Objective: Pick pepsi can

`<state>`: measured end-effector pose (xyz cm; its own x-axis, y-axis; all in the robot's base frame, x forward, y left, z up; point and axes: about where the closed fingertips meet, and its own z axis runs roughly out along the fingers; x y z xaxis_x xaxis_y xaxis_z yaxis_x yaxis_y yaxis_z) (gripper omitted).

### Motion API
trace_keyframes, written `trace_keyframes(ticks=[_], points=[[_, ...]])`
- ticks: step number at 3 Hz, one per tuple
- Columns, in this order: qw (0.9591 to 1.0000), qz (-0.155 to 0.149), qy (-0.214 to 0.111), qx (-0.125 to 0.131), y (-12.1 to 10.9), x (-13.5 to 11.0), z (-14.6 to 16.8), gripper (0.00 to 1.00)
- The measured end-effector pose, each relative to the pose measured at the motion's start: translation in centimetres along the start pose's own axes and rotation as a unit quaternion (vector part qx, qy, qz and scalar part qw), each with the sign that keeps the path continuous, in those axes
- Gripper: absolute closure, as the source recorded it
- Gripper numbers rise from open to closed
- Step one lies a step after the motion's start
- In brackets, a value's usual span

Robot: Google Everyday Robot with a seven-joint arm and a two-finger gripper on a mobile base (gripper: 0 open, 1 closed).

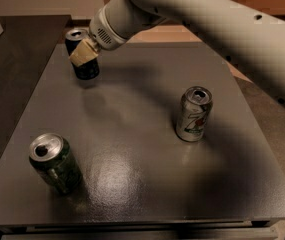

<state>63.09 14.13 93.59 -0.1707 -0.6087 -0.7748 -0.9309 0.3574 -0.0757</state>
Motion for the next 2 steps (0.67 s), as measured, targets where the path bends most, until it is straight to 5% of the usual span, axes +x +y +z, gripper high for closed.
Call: trace_keyframes(ticks=[2], points=[[0.9989,-0.042,-0.019,-0.001,0.3,0.5,-7.5,1.00]])
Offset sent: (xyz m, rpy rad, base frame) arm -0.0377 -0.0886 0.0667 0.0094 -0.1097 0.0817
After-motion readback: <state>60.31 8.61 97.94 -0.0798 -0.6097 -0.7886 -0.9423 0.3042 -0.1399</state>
